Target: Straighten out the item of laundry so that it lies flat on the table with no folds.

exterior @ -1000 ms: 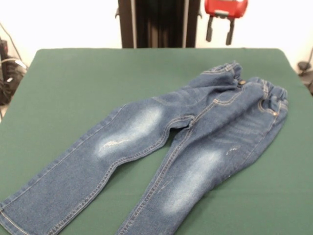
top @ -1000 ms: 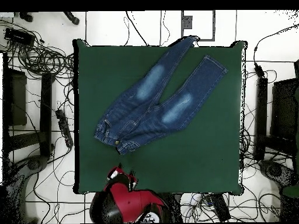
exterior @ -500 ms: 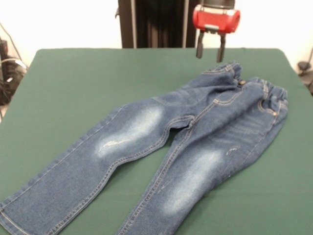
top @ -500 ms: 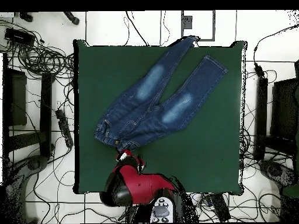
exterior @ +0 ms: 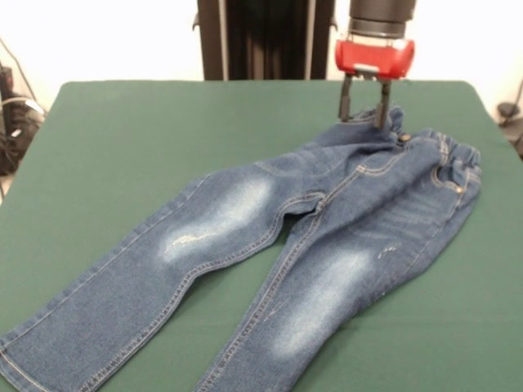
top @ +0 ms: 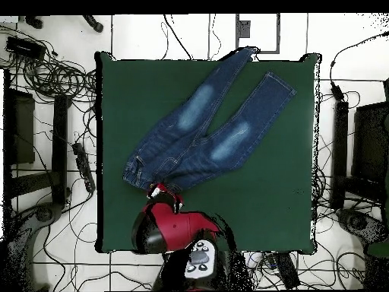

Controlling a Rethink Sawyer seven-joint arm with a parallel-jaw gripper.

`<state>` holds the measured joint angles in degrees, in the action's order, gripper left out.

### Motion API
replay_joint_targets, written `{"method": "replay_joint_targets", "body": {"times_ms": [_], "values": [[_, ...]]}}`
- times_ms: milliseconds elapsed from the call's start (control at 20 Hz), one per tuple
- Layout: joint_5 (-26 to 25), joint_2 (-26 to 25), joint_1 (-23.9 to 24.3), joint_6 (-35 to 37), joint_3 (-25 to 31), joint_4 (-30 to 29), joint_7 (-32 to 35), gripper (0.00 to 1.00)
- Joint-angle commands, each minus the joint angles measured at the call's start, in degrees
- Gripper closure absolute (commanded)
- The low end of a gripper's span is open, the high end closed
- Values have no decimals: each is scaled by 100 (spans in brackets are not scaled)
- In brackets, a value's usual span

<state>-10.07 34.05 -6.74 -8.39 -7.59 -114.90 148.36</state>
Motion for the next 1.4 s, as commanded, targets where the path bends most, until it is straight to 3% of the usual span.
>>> {"method": "replay_joint_targets", "body": {"times_ms": [50, 350, 900, 950, 1400], "values": [[596, -571, -427, 523, 283, 571, 547, 0], [1089, -1475, -1003, 630, -25, 998, 596, 0], [815, -1375, -667, 553, 218, 806, 322, 0], [842, -1379, -715, 554, 153, 831, 324, 100], [882, -1391, -882, 437, -48, 841, 366, 100]]}}
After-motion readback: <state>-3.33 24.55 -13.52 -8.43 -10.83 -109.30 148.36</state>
